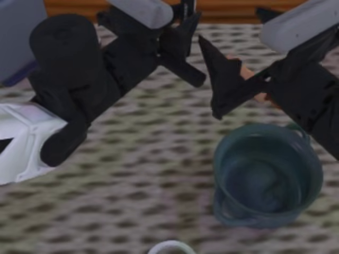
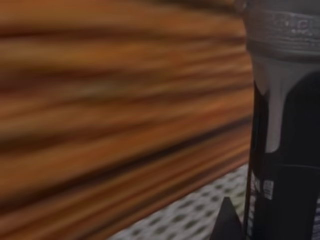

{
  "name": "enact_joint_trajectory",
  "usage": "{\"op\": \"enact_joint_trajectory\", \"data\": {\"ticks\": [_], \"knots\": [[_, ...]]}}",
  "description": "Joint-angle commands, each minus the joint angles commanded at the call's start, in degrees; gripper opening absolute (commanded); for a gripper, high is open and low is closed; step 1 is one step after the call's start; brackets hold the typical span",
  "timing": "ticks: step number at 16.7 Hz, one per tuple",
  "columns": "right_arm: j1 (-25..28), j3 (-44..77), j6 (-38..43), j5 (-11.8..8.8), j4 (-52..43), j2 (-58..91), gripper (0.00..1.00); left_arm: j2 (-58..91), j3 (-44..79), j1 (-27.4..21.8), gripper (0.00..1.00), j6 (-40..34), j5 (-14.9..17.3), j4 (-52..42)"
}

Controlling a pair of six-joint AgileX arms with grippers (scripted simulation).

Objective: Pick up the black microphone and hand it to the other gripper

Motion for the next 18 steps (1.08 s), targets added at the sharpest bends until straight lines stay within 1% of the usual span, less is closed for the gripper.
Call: {"op": "enact_joint_trajectory", "data": {"ticks": [7, 15, 18], "knots": [[-0.1, 1.0, -0.1, -0.1, 0.3, 0.9, 1.00, 0.0, 0.0, 0.0, 0.00, 0.0, 0.0, 0.0], [-2.3, 16.3, 0.1, -2.2, 3.7, 19.9, 1.00, 0.0, 0.0, 0.0, 0.00, 0.0, 0.0, 0.0], [-2.9, 19.3, 0.1, -2.8, 4.2, 23.3, 1.00, 0.0, 0.0, 0.0, 0.00, 0.0, 0.0, 0.0]]}}
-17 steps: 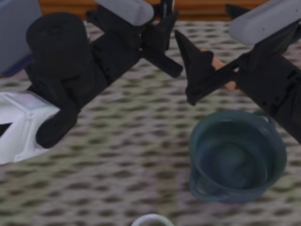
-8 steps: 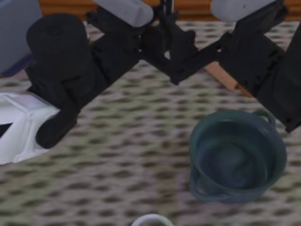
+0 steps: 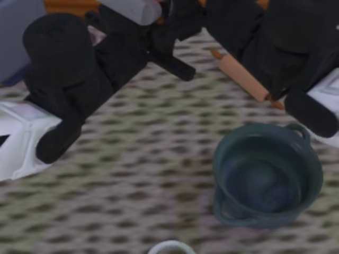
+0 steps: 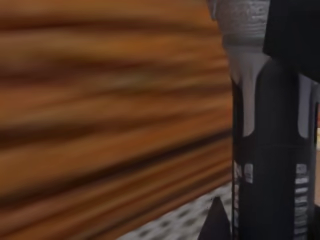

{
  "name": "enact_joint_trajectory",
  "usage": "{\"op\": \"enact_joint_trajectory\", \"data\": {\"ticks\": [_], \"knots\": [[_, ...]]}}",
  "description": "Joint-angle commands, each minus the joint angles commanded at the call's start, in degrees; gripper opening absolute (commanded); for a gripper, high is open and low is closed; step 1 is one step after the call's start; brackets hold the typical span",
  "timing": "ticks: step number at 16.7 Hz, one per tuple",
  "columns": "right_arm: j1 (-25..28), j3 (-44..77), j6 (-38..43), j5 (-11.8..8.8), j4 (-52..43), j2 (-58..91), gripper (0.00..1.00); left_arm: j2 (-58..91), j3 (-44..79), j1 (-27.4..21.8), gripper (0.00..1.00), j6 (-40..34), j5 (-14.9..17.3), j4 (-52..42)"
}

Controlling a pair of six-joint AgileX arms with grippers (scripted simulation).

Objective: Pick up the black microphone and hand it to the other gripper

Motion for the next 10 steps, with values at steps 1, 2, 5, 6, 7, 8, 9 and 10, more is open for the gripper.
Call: {"op": "enact_joint_trajectory", "data": {"ticks": [1, 2, 5, 6, 7, 8, 9, 10], "knots": [[0.0, 0.0, 0.0, 0.0, 0.0, 0.0, 1.00, 0.0, 0.0, 0.0, 0.00, 0.0, 0.0, 0.0], [0.0, 0.0, 0.0, 0.0, 0.0, 0.0, 1.00, 0.0, 0.0, 0.0, 0.00, 0.0, 0.0, 0.0], [0.0, 0.0, 0.0, 0.0, 0.0, 0.0, 0.92, 0.0, 0.0, 0.0, 0.00, 0.0, 0.0, 0.0], [0.0, 0.0, 0.0, 0.0, 0.0, 0.0, 0.85, 0.0, 0.0, 0.0, 0.00, 0.0, 0.0, 0.0], [0.0, 0.0, 0.0, 0.0, 0.0, 0.0, 0.77, 0.0, 0.0, 0.0, 0.00, 0.0, 0.0, 0.0], [0.0, 0.0, 0.0, 0.0, 0.0, 0.0, 0.70, 0.0, 0.0, 0.0, 0.00, 0.0, 0.0, 0.0], [0.0, 0.0, 0.0, 0.0, 0.0, 0.0, 0.62, 0.0, 0.0, 0.0, 0.00, 0.0, 0.0, 0.0], [0.0, 0.0, 0.0, 0.0, 0.0, 0.0, 0.55, 0.0, 0.0, 0.0, 0.00, 0.0, 0.0, 0.0]]}}
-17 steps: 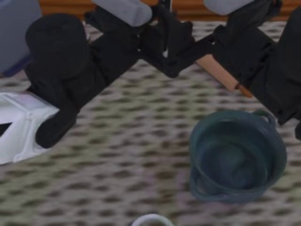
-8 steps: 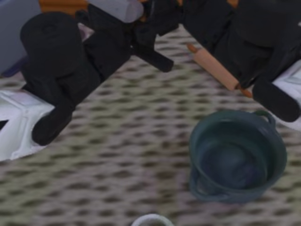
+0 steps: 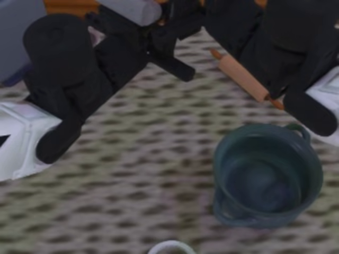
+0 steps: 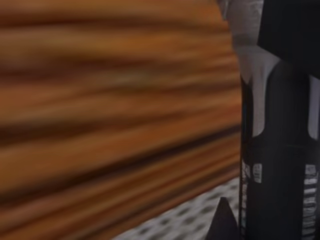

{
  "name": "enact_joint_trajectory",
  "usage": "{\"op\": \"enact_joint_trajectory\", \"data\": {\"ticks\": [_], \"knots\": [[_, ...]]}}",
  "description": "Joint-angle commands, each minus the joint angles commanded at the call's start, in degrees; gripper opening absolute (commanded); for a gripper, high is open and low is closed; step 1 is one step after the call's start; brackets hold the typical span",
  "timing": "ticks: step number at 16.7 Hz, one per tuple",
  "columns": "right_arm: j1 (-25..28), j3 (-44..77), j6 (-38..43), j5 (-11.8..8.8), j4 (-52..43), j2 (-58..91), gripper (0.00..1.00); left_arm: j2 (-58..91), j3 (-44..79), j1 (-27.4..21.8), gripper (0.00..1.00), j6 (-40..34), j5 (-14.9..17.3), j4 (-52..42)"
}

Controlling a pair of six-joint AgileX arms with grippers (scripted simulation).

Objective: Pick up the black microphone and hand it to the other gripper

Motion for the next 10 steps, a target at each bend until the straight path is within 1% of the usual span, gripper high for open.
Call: {"op": "enact_joint_trajectory", "data": {"ticks": [7, 8, 10], "knots": [[0.0, 0.0, 0.0, 0.0, 0.0, 0.0, 0.02, 0.0, 0.0, 0.0, 0.00, 0.0, 0.0, 0.0], [0.0, 0.0, 0.0, 0.0, 0.0, 0.0, 0.00, 0.0, 0.0, 0.0, 0.00, 0.0, 0.0, 0.0], [0.0, 0.0, 0.0, 0.0, 0.0, 0.0, 0.00, 0.0, 0.0, 0.0, 0.00, 0.0, 0.0, 0.0]]}}
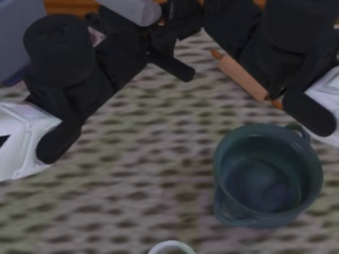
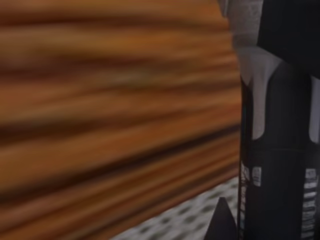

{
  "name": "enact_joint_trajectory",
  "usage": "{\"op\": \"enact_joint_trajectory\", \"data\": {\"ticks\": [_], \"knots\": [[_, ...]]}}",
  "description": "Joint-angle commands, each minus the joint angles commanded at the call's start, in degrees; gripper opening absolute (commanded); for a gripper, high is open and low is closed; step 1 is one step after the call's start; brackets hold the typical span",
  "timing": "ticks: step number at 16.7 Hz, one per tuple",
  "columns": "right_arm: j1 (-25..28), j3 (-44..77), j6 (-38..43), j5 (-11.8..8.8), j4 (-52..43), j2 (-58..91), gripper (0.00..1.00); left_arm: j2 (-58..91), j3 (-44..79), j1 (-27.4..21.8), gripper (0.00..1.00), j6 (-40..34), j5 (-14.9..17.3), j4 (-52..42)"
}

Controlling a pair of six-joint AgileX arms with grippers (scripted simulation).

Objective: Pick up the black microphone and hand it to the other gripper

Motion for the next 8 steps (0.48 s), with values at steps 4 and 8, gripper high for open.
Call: {"op": "enact_joint_trajectory", "data": {"ticks": [4, 8], "knots": [[0.0, 0.0, 0.0, 0.0, 0.0, 0.0, 0.00, 0.0, 0.0, 0.0, 0.00, 0.0, 0.0, 0.0], [0.0, 0.0, 0.0, 0.0, 0.0, 0.0, 0.00, 0.0, 0.0, 0.0, 0.15, 0.0, 0.0, 0.0]]}}
